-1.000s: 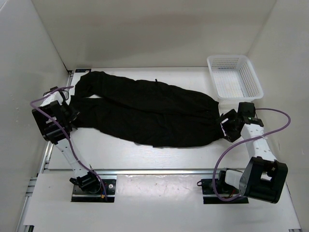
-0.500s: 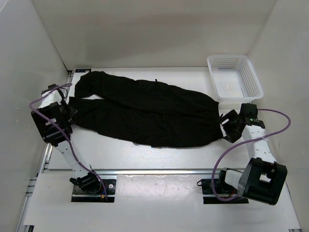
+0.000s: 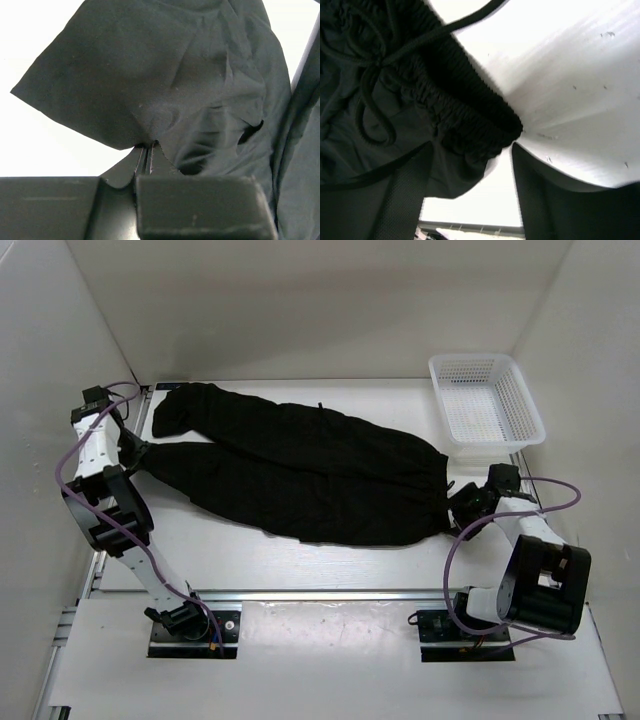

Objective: Fold and stack the trousers
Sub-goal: Fold the trousers

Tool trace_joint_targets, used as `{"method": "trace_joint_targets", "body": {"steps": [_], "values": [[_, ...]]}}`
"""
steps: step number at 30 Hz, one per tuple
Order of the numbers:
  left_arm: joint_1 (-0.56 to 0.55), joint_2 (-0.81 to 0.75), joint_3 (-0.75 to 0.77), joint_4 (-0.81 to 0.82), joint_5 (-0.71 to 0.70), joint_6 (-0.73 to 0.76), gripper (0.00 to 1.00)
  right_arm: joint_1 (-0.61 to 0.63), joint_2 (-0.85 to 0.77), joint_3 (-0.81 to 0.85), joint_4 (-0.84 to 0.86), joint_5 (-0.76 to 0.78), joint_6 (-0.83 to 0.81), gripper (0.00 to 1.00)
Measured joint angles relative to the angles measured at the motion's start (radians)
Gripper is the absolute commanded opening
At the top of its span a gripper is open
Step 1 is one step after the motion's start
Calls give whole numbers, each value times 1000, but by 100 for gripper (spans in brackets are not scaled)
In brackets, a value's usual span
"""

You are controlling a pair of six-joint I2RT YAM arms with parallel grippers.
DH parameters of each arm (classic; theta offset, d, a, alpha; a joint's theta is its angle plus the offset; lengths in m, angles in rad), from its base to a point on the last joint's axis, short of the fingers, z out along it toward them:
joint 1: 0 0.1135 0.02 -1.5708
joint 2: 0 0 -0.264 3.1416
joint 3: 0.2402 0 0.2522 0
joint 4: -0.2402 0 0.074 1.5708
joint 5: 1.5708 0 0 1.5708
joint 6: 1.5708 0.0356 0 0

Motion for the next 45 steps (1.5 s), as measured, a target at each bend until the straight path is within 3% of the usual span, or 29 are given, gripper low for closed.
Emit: {"method": "trace_joint_targets", "body": {"steps": [9,10,11,12,17,25,29,34,38,45], "values": [[-10,0,1,-3,32,1,10,121,45,-48,98,40,72,49],[-10,0,2,-4,35,3,10,130,47,-48,107,48,79,25],[-10,0,3,-5,39,4,10,136,50,-47,114,59,80,9],[-10,0,4,-6,42,5,10,140,53,-45,115,75,92,0],[-12,-2,38,-33,55,7,10,144,-17,-23,40,157,106,0],[-16,-105,72,-66,65,6,10,139,-457,83,-223,293,40,0],[-16,-221,10,-62,65,2,10,154,-595,118,-385,340,38,0],[-6,-339,-89,-79,65,6,10,162,-665,233,-579,392,59,0],[8,-372,-76,-97,64,28,10,166,-669,347,-680,442,73,0],[-64,-234,252,-114,65,46,10,166,-594,428,-730,536,89,0]]}}
